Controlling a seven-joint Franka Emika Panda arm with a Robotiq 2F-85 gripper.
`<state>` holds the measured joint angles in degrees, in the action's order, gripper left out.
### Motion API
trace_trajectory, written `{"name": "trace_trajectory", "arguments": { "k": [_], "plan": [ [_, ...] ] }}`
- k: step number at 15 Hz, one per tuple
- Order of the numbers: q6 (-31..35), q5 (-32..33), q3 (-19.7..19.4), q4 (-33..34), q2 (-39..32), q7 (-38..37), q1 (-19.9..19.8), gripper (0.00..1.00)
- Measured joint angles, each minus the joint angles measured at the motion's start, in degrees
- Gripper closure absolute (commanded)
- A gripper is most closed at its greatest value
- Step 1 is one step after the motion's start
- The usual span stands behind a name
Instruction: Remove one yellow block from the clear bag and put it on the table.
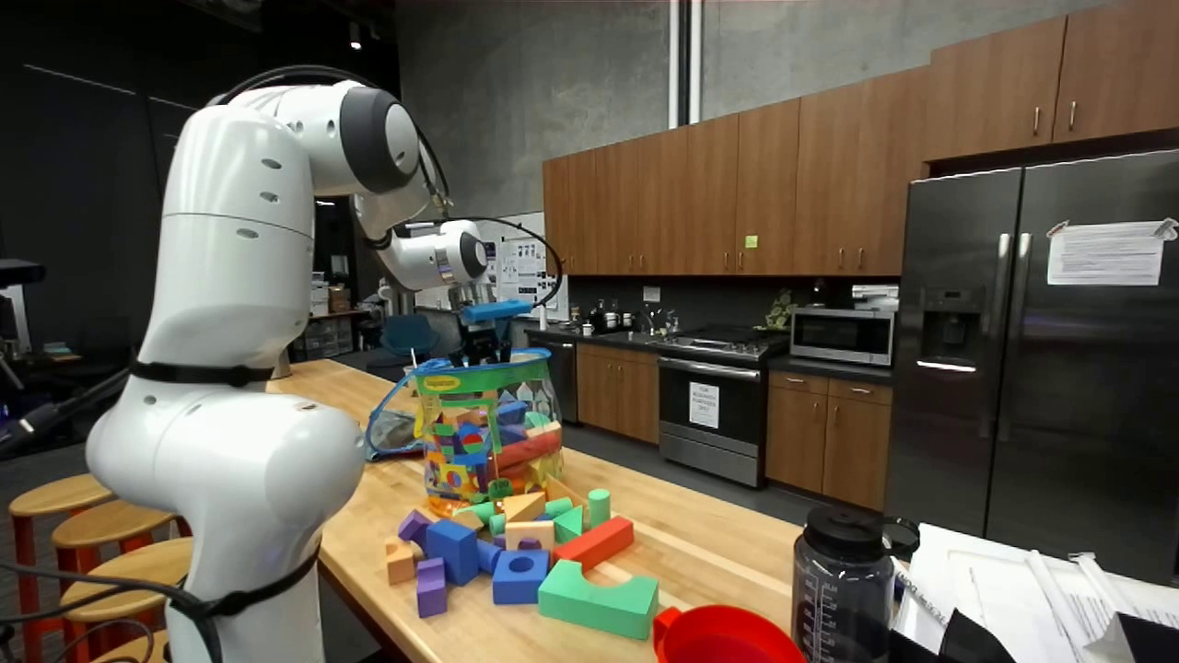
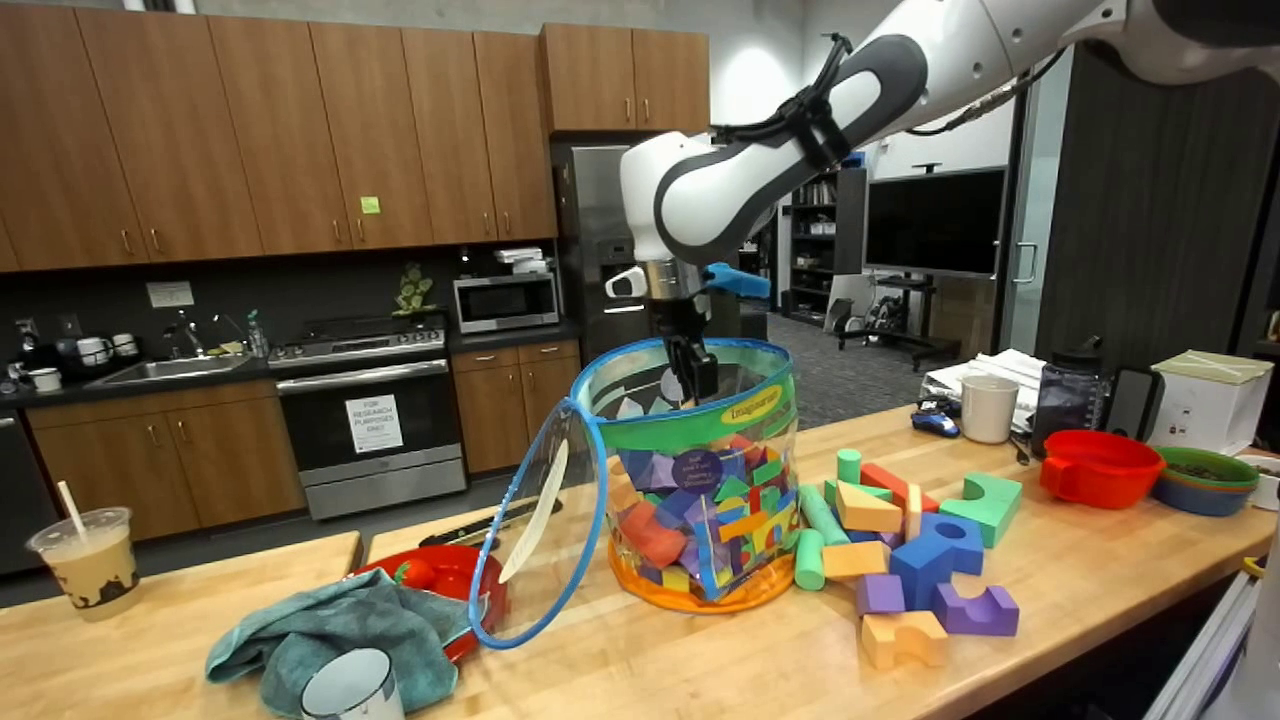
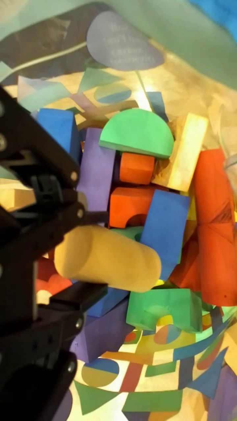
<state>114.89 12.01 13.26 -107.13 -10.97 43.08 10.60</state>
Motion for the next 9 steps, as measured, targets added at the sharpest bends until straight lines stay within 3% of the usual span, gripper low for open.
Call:
{"name": "trace_trajectory", "arguments": {
  "k": [9],
  "plan": [
    [-7.5, 1.6, -2.2, 9.2, -0.1, 1.4, -0.3, 0.78]
  ]
}}
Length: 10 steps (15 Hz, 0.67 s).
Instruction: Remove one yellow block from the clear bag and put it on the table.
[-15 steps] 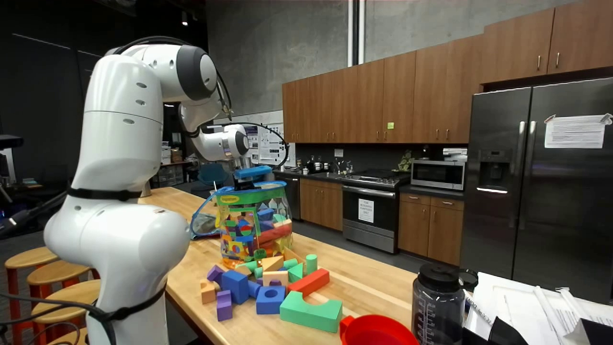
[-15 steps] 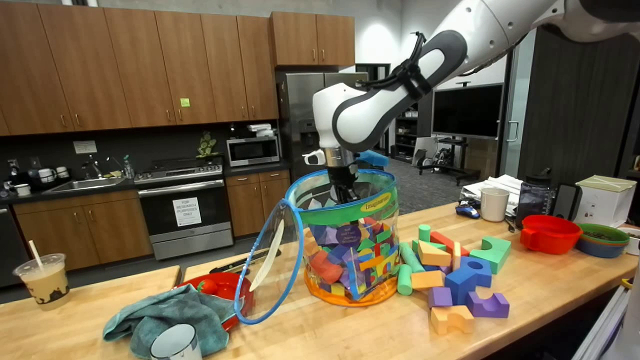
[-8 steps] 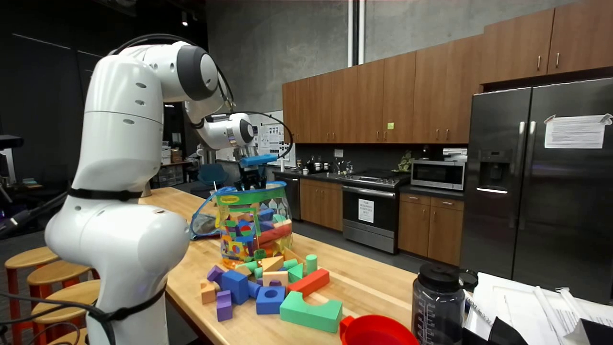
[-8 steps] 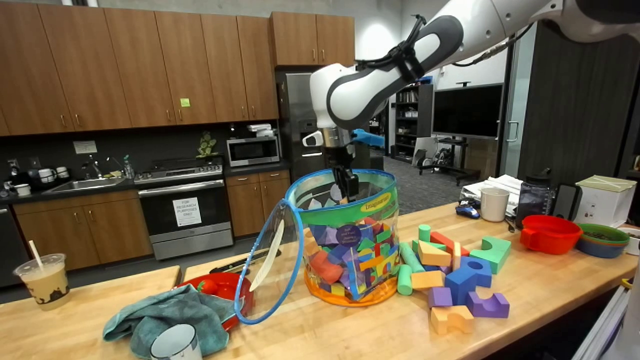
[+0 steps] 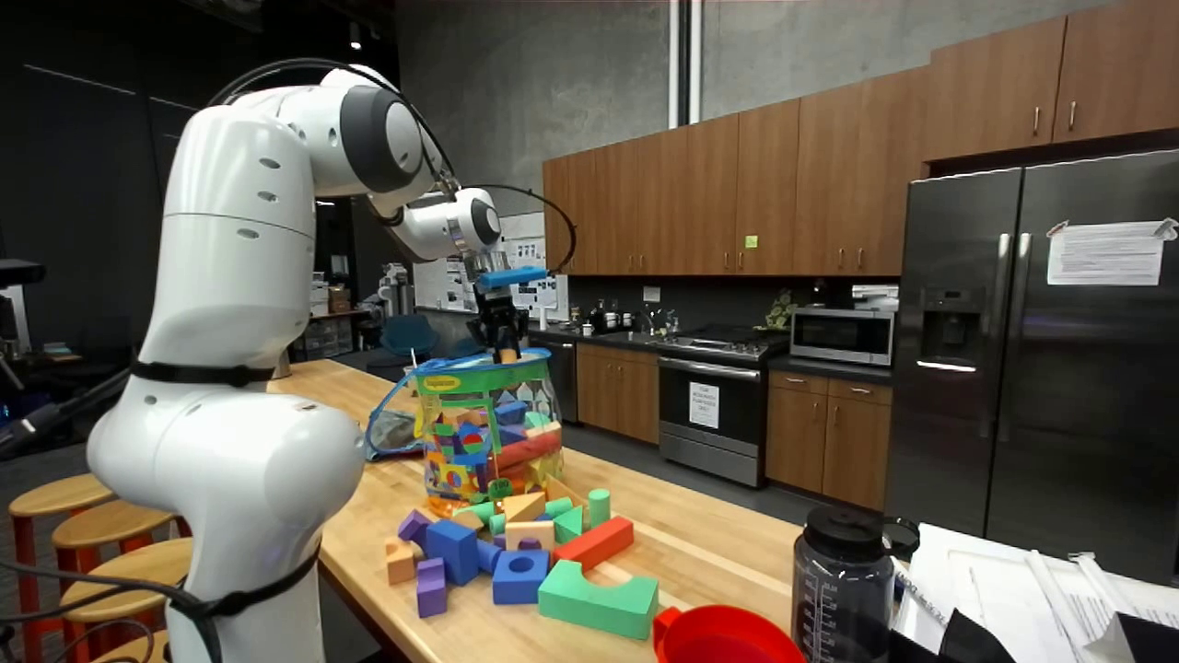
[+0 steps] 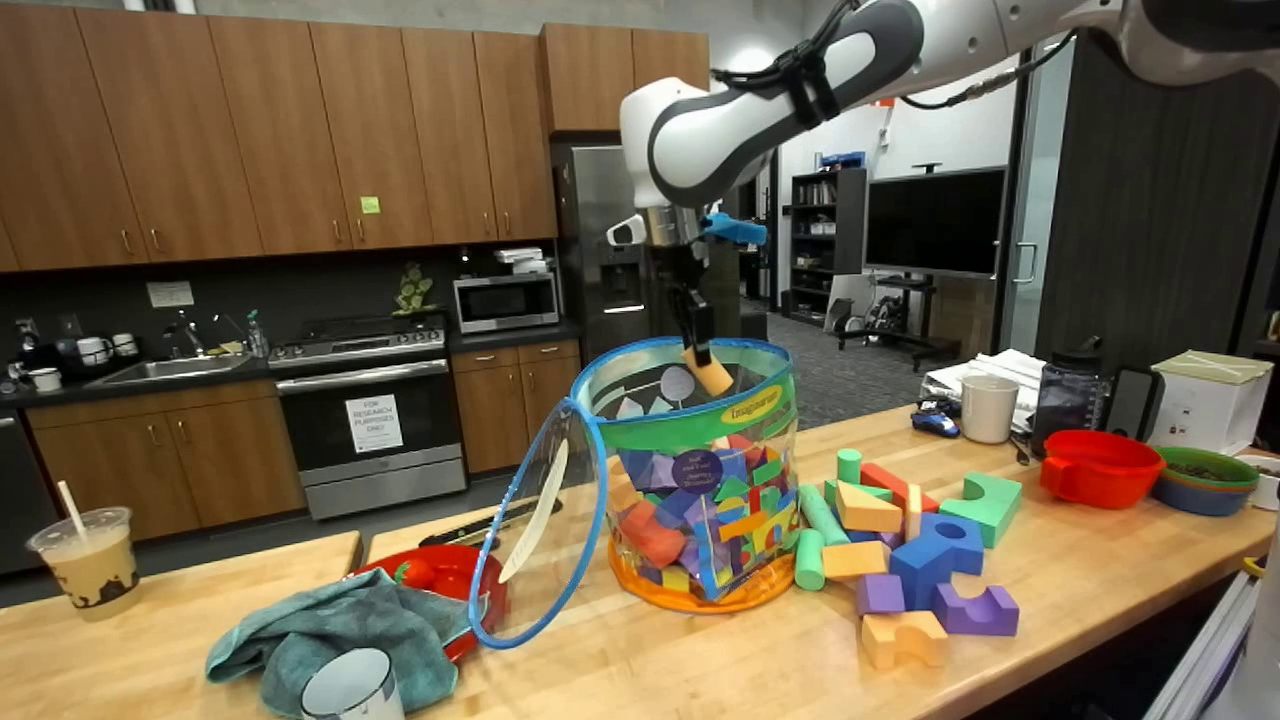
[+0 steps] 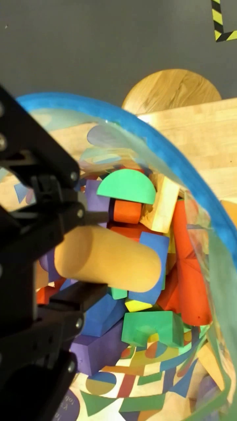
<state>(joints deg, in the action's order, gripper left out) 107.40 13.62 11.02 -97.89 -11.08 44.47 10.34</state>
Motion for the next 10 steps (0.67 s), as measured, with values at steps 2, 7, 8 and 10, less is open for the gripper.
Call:
{"name": "trace_trajectory", "arguments": {
  "k": [2, 7, 8, 10],
  "plan": [
    [-2.4, 1.1, -0.5, 2.1, 0.0, 0.0, -0.1, 0.78],
    [-9.0, 4.5, -1.2, 7.6, 0.1, 0.1, -0.2, 0.78],
    [-10.1, 5.2, -1.3, 8.7, 0.1, 0.1, -0.2, 0.78],
    [-12.0, 6.9, -1.4, 11.2, 0.1, 0.3, -0.2, 0.78]
  ]
}}
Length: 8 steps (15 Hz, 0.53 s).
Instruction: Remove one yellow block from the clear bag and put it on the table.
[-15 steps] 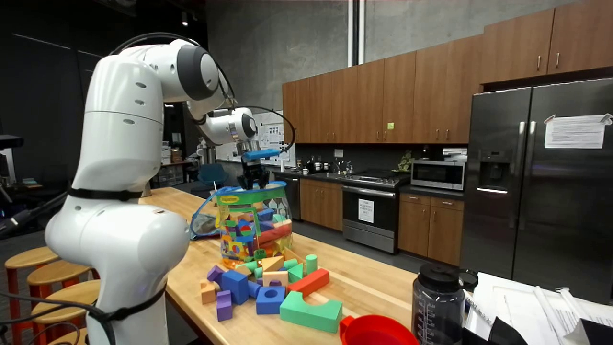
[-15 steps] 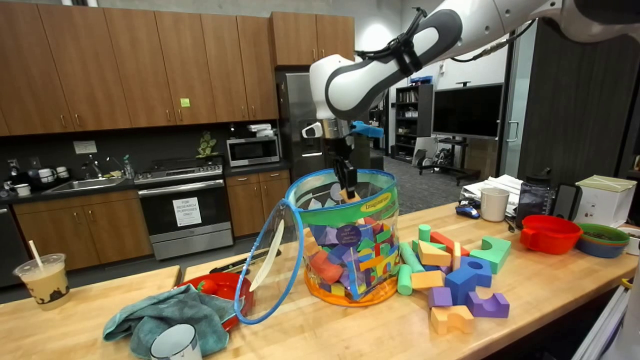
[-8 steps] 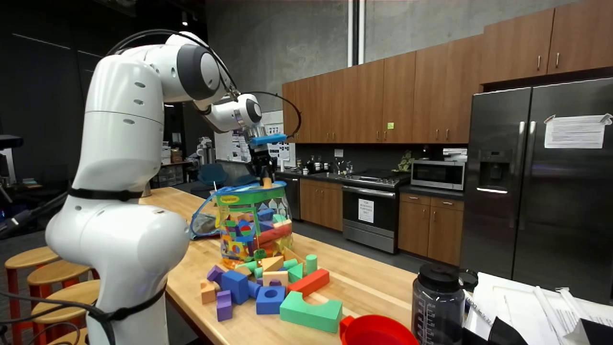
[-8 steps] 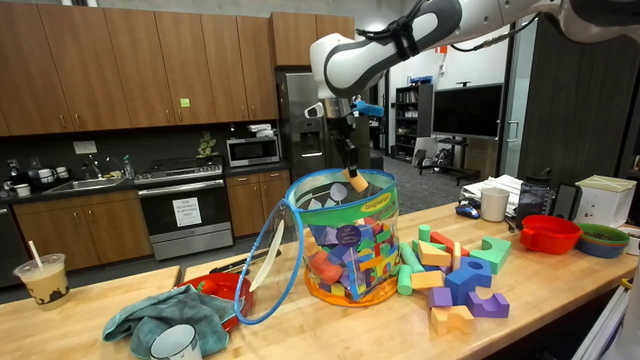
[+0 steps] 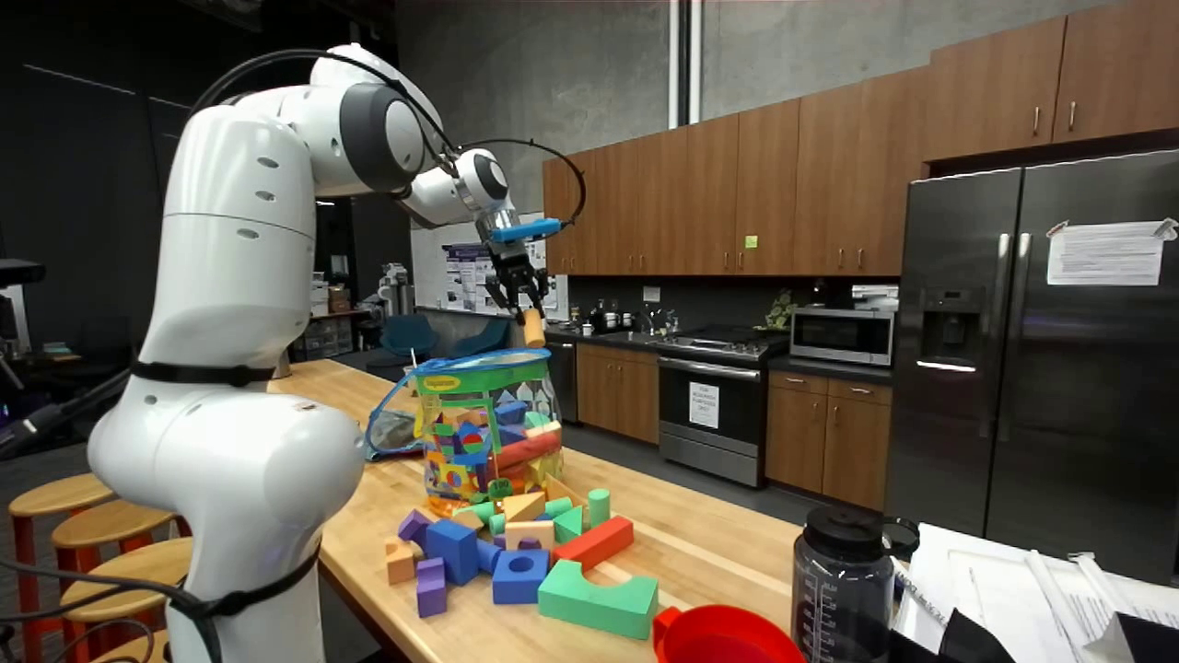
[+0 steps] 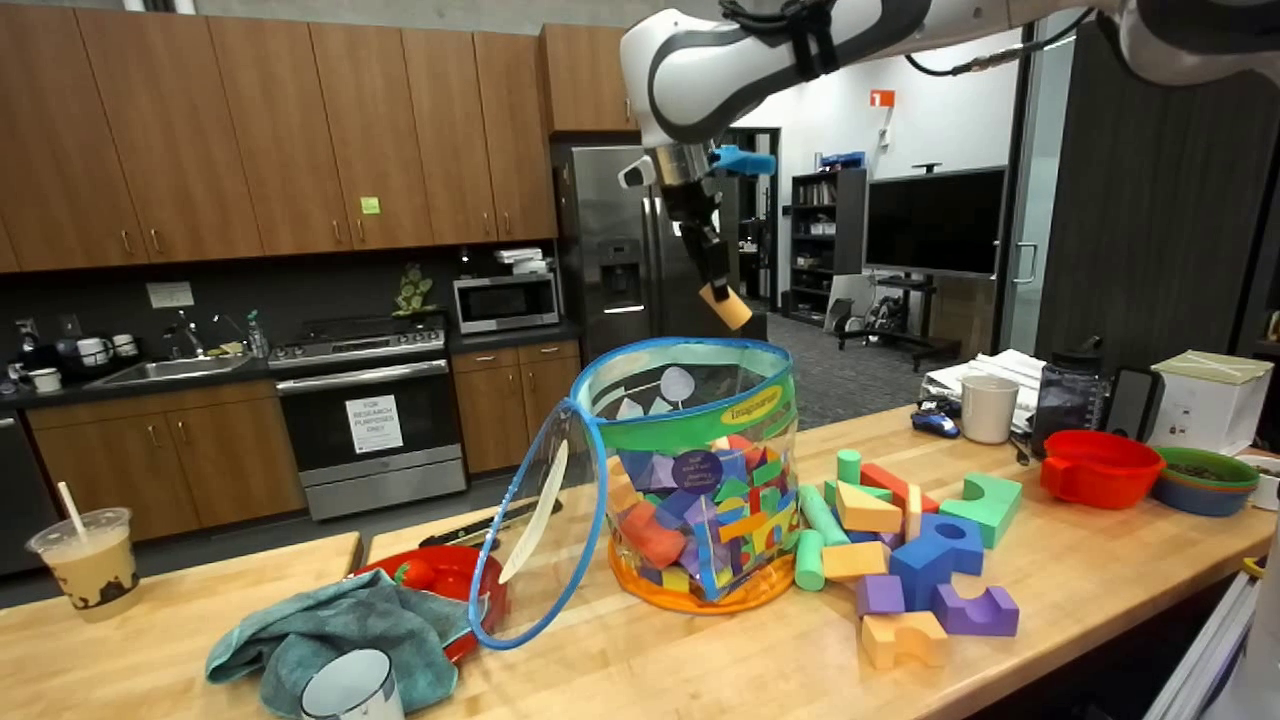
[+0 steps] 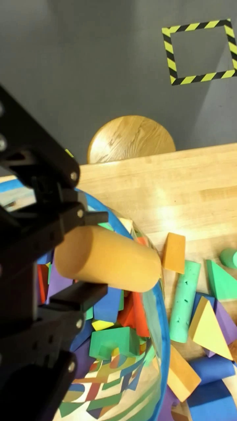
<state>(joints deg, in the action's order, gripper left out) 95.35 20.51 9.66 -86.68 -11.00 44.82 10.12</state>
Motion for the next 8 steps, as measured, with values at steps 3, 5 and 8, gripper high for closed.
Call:
{"name": "trace_trajectory", "arguments": {
  "k": [3, 5, 8],
  "plan": [
    [-1.2, 2.8, -0.2, 3.4, 0.0, 0.4, 0.0, 0.78],
    [-0.9, 4.2, -0.5, 4.1, 0.4, -0.3, 0.0, 0.78],
    [1.9, 4.4, -1.3, 0.9, 1.9, -5.0, -0.2, 0.78]
  ]
}}
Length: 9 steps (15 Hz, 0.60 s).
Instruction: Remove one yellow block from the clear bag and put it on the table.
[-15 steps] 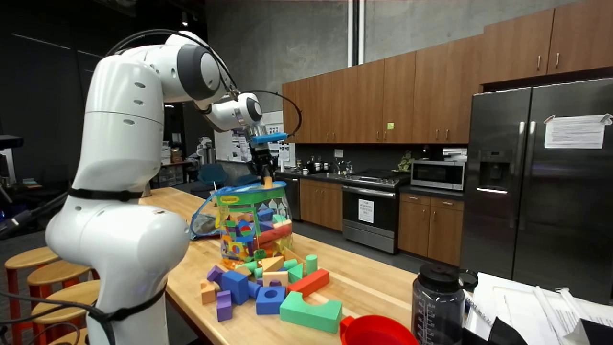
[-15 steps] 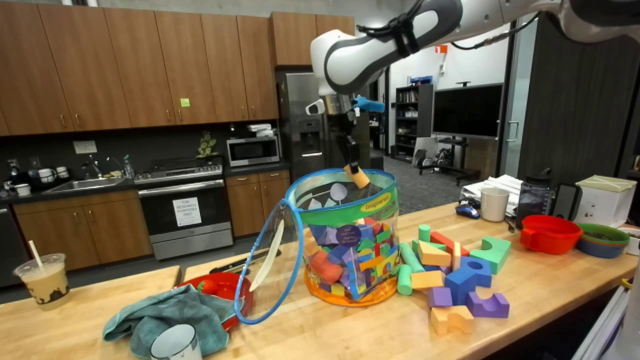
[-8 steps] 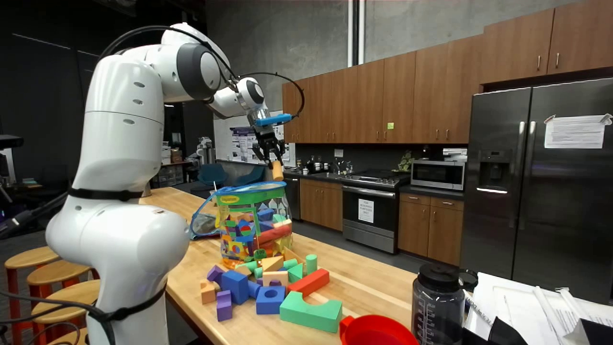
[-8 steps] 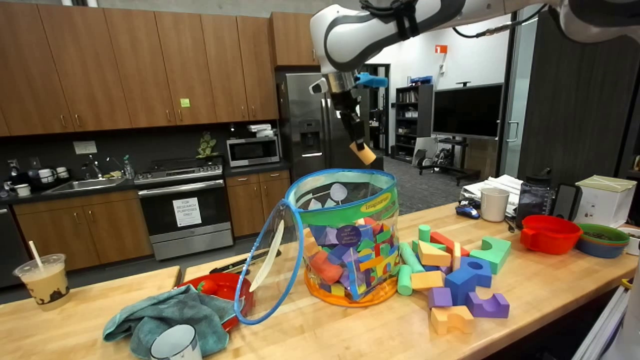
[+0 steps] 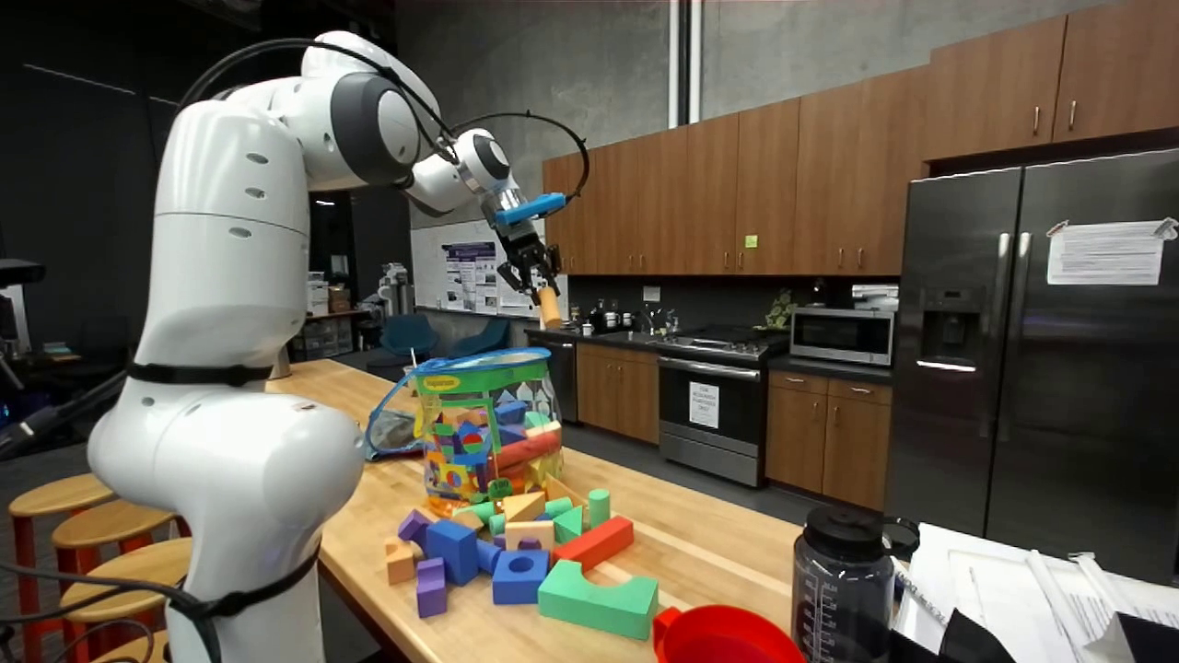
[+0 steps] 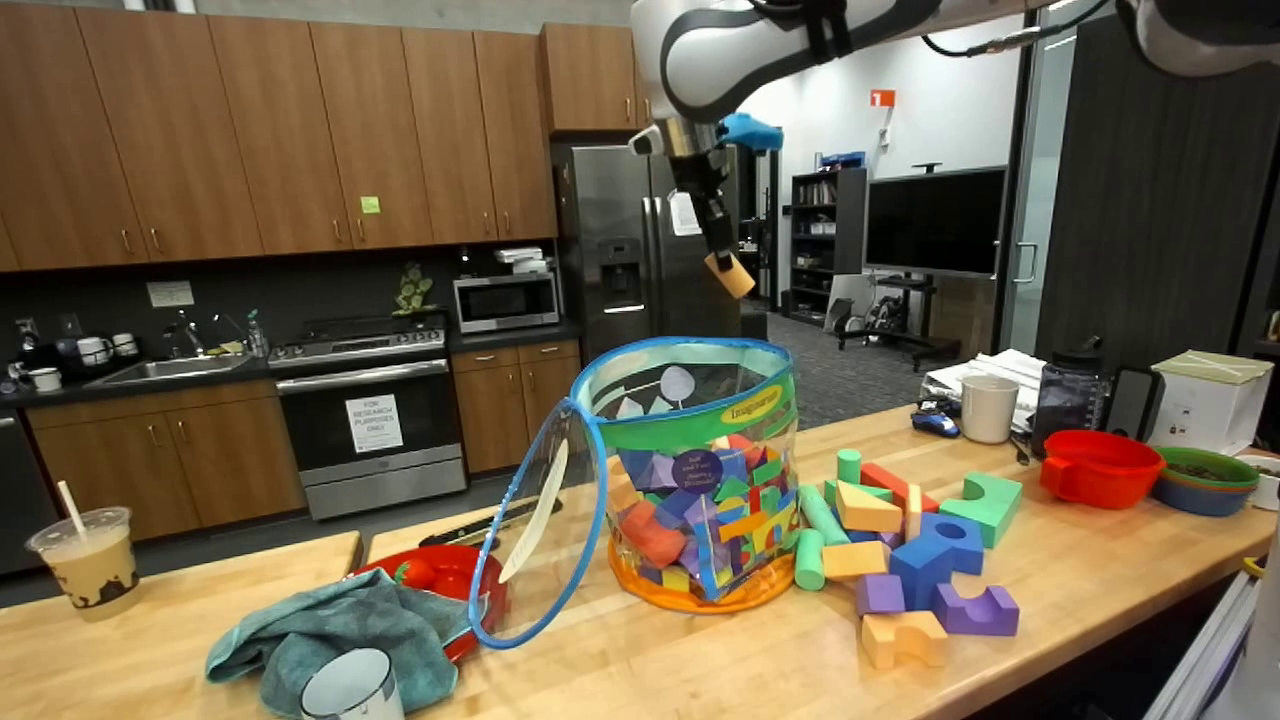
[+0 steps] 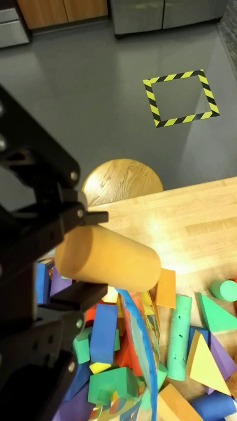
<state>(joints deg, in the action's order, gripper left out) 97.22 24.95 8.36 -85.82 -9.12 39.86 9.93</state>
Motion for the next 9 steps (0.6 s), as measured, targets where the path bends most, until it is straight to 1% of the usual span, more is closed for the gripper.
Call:
{"name": "trace_trajectory", "arguments": {
  "k": [5, 9],
  "plan": [
    [8.1, 0.7, -1.3, -14.5, 6.4, -14.3, -1.4, 0.78],
    [11.9, 2.4, -2.3, -26.5, 13.4, -24.3, -3.0, 0.78]
  ]
}}
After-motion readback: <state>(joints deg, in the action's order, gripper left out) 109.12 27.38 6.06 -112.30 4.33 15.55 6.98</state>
